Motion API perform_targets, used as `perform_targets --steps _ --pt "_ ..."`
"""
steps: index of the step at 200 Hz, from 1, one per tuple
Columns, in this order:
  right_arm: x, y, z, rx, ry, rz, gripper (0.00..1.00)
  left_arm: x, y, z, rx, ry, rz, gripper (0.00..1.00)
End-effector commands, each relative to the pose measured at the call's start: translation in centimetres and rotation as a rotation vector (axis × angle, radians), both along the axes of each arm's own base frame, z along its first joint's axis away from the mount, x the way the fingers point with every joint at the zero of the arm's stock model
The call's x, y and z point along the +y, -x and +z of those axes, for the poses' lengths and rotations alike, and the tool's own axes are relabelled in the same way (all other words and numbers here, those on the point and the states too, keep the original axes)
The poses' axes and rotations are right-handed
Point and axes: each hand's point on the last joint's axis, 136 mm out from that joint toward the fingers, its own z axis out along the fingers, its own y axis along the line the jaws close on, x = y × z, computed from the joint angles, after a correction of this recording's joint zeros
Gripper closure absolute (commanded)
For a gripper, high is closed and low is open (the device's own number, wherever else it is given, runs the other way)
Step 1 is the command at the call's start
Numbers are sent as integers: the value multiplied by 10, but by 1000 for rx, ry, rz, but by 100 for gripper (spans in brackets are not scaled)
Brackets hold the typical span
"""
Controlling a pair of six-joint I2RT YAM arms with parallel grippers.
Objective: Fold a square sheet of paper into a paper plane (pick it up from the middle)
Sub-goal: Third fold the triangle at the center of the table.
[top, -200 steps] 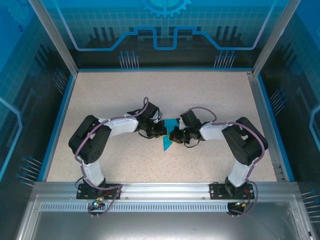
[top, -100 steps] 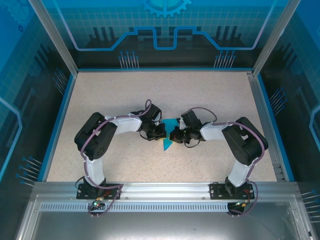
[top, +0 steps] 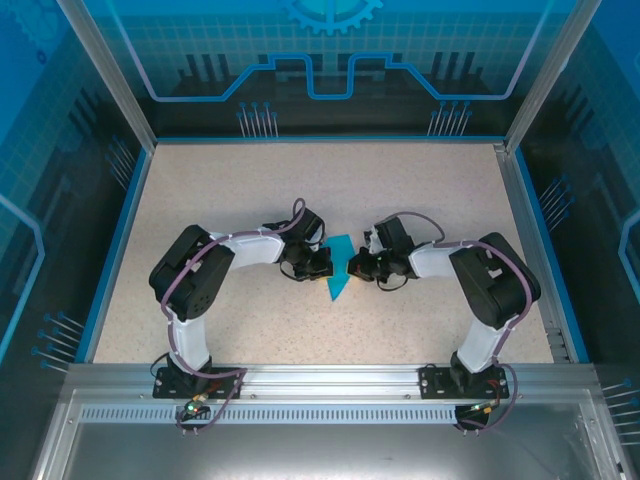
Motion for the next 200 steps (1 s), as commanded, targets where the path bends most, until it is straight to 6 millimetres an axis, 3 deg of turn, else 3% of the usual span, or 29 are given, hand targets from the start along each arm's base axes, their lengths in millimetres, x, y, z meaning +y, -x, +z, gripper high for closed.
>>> perform_targets --steps 1,25,42,71,111,138,176,200 --pt "-22 -8 3 -37 65 -54 100 43 28 -44 117 -220 15 100" --pt "-11 -11 28 -108 41 -19 100 41 26 -43 113 -214 17 100" --pt "2 -8 33 -122 41 26 100 40 25 -42 114 -213 18 100" --pt "15 -4 17 -84 42 62 100 40 26 -43 114 -215 17 100" --pt "18 -6 5 -54 45 72 100 41 27 -43 116 -219 11 100" --pt "5 -10 -4 -26 92 28 100 44 30 -44 119 -231 3 100" --pt "-40 -16 -26 50 211 -142 100 47 33 -47 124 -240 -3 100" --pt "-51 -19 -25 57 235 -185 100 47 34 -48 126 -238 -4 100"
